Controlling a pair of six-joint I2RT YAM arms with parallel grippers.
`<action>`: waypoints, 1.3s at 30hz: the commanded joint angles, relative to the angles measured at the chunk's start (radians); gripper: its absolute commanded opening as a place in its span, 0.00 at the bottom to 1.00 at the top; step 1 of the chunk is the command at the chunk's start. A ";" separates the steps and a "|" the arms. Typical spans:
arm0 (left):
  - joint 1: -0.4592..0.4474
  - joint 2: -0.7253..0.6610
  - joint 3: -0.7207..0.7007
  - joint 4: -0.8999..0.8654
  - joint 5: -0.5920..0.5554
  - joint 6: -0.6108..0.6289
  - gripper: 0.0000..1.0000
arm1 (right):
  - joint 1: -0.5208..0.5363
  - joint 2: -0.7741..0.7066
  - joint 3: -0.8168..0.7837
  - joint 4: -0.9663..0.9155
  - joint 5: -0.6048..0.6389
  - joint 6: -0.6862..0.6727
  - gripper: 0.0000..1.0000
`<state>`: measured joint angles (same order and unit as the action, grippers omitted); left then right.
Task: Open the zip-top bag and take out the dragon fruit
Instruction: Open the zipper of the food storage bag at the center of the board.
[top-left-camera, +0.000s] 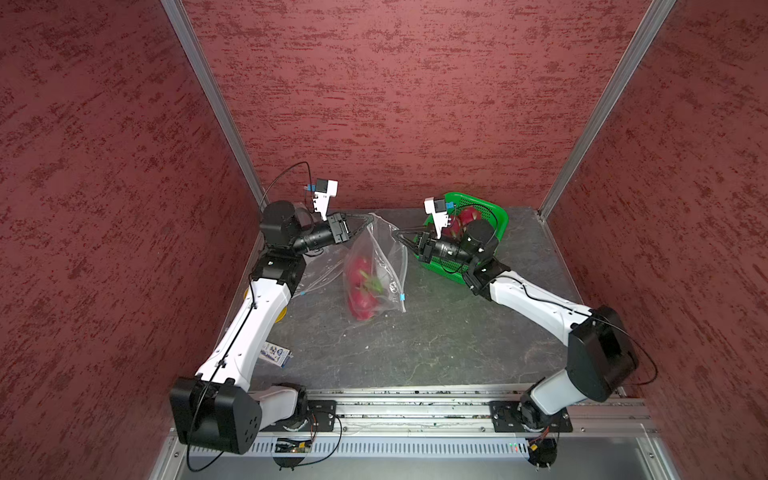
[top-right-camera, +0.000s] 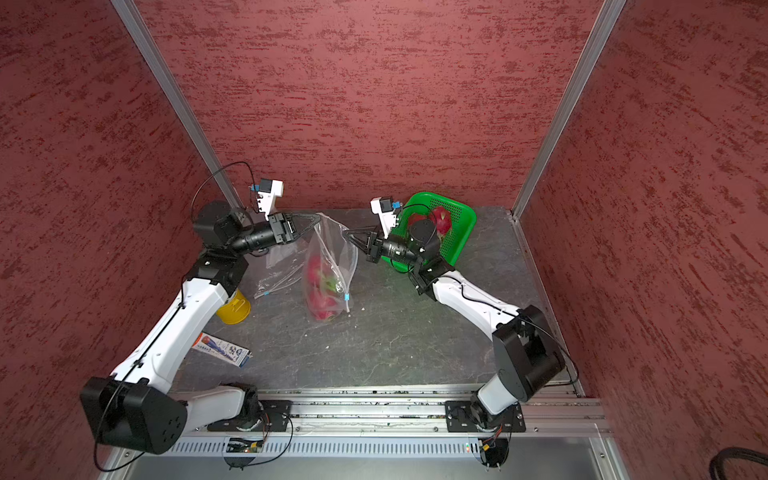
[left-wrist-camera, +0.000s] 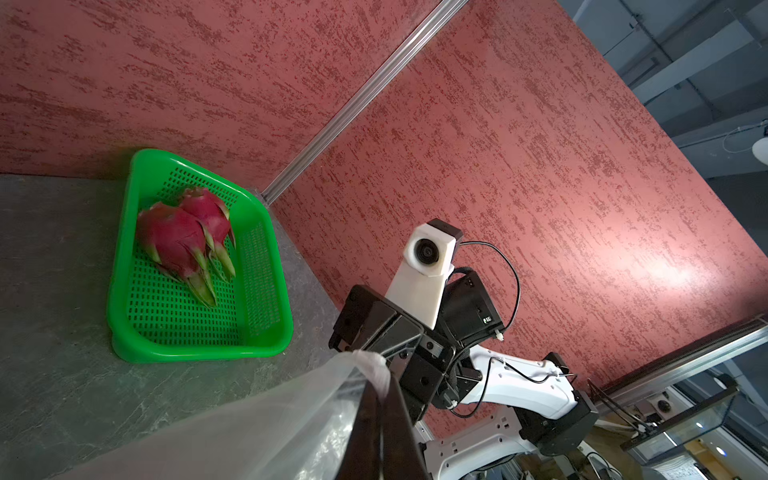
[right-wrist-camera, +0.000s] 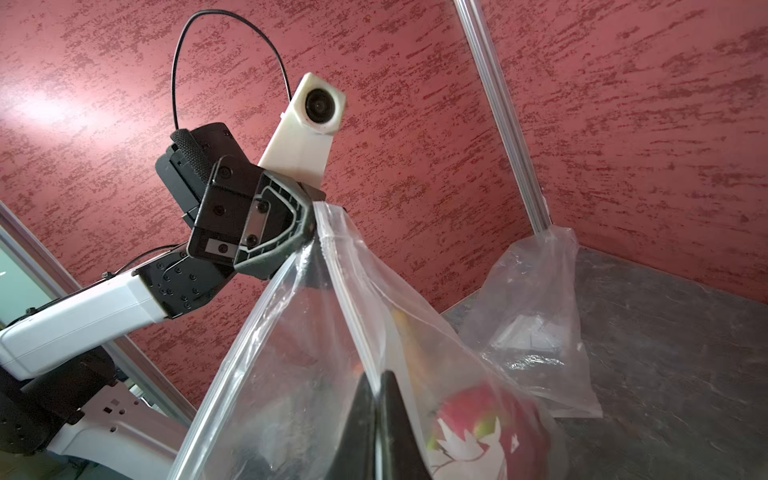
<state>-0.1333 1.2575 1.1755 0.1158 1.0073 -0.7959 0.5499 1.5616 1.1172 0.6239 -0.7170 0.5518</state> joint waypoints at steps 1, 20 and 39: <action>-0.015 0.057 0.032 -0.025 0.036 0.026 0.00 | -0.008 -0.010 -0.051 -0.084 0.081 -0.036 0.00; -0.121 0.292 0.123 -0.077 0.056 0.061 0.00 | -0.064 -0.194 -0.088 -0.594 0.648 -0.317 0.00; -0.219 0.428 0.245 -0.069 0.031 0.013 0.03 | -0.064 -0.324 -0.092 -0.508 0.202 -0.293 0.03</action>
<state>-0.3428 1.6817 1.3899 0.0238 1.0454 -0.7807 0.4919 1.2129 1.0088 0.0479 -0.4034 0.2321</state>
